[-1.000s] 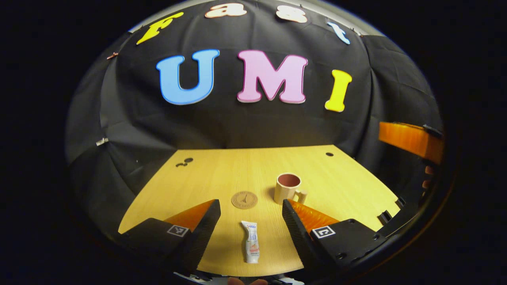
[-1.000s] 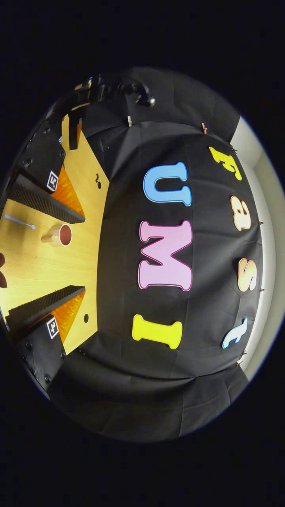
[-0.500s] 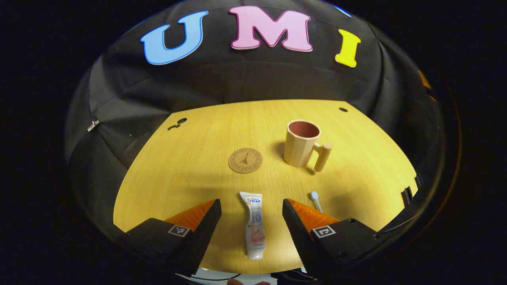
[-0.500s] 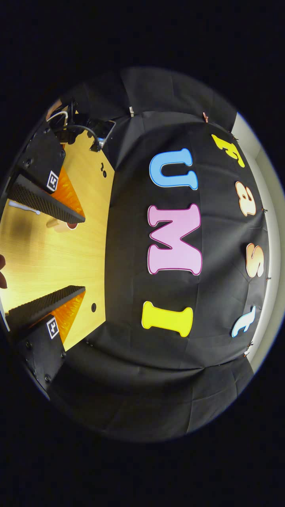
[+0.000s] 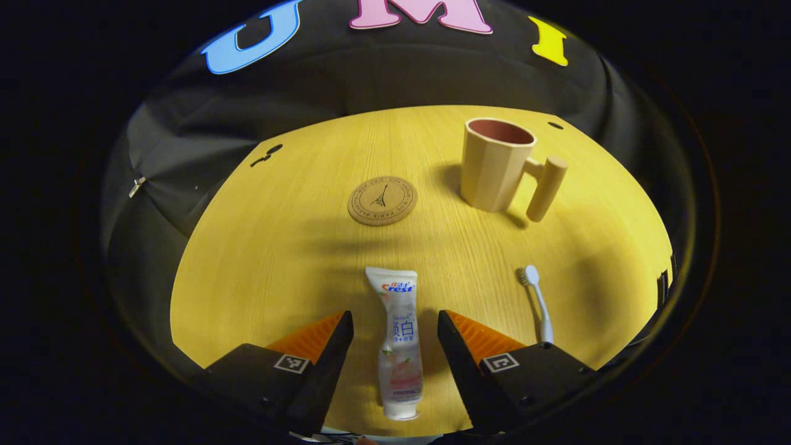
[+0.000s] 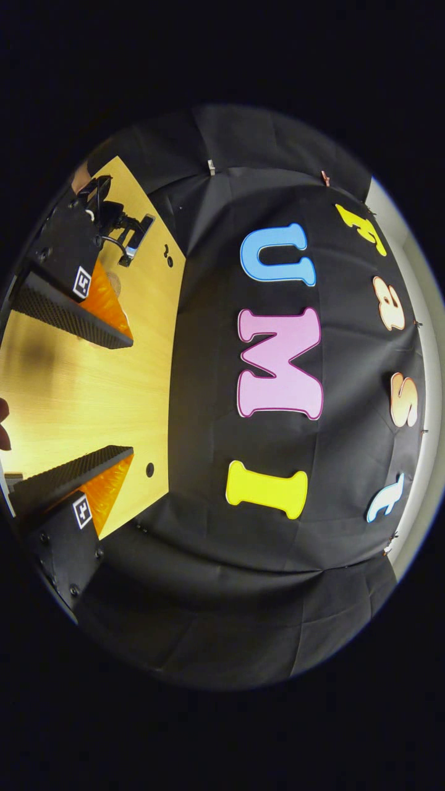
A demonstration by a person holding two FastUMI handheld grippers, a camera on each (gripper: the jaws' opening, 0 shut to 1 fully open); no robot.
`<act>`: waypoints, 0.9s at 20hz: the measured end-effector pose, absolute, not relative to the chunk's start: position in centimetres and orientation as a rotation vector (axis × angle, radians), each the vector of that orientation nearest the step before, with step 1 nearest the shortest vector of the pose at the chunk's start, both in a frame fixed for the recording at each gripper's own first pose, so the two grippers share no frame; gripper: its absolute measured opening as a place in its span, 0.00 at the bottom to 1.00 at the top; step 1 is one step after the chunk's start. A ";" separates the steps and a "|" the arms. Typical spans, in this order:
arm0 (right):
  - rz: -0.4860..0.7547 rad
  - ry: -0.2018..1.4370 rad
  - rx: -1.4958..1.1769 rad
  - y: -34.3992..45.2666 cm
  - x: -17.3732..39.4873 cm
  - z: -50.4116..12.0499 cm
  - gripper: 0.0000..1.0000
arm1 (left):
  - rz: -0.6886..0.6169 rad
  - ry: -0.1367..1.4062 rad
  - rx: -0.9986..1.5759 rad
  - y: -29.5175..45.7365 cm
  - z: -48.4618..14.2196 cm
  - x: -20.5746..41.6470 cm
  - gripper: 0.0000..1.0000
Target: Put the toothbrush and toothpaste on the desktop into the cup, then pick up the cup and place it on the coaster on the desktop.
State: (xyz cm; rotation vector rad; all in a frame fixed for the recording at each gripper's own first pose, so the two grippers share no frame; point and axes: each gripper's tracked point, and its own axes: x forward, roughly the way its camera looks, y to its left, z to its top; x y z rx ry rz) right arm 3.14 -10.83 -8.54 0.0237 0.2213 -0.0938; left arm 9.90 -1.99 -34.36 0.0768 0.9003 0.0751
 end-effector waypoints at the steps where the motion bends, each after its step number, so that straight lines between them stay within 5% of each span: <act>1: -0.093 0.225 0.023 -10.9 3.1 -8.7 0.98 | 0.075 0.912 0.079 -2.0 -34.7 9.8 0.86; 10: -0.065 0.248 0.034 -9.4 3.3 -9.4 0.97 | 0.032 0.928 0.037 -2.5 -35.2 10.2 0.82; 14: -0.063 0.241 0.044 -8.9 3.3 -9.3 0.97 | 0.026 0.953 -0.037 -1.7 -35.5 10.2 0.63; 15: -0.064 0.240 0.047 -8.7 3.3 -9.3 0.97 | 0.023 0.958 -0.036 -1.6 -35.7 10.4 0.49; 18: -0.069 0.245 0.055 -8.6 3.2 -9.5 0.98 | -0.011 0.968 -0.009 -1.3 -35.5 10.4 0.39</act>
